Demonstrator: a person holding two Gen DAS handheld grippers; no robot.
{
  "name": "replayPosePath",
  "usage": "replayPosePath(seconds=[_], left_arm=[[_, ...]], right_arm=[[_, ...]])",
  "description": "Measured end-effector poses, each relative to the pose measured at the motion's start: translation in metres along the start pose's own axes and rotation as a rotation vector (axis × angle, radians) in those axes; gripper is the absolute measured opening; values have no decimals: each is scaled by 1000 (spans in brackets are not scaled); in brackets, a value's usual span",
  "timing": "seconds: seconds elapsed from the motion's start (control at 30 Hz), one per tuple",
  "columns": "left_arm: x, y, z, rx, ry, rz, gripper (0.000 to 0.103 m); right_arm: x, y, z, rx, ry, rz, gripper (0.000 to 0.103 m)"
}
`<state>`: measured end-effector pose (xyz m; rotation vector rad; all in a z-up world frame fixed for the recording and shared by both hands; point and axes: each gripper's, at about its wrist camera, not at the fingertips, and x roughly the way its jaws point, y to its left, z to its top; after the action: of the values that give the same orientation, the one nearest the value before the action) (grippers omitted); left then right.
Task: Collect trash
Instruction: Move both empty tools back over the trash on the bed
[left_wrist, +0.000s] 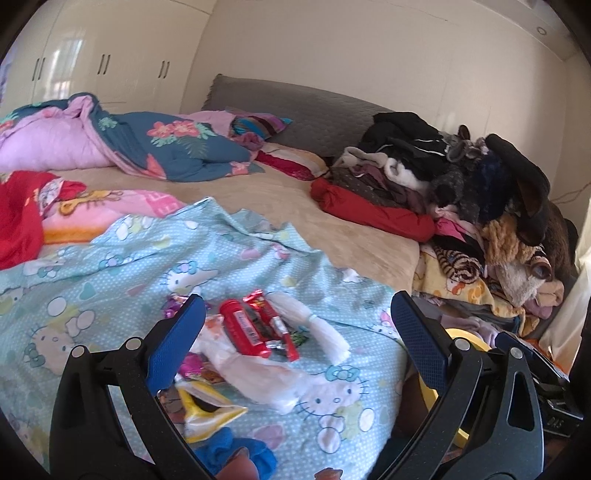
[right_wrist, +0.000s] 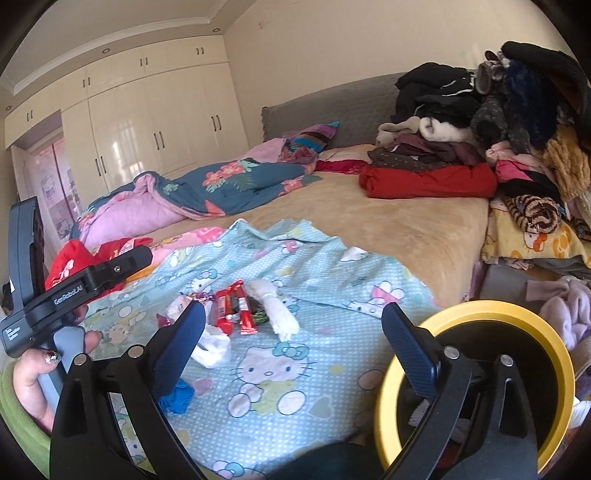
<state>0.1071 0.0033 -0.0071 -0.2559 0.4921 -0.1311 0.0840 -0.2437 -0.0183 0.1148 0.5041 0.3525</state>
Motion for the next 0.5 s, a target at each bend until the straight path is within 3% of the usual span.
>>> replayPosePath(seconds=[0.5], left_arm=[[-3, 77, -8, -126, 38, 129, 92]], right_arm=[[44, 48, -9, -117, 96, 81, 95]])
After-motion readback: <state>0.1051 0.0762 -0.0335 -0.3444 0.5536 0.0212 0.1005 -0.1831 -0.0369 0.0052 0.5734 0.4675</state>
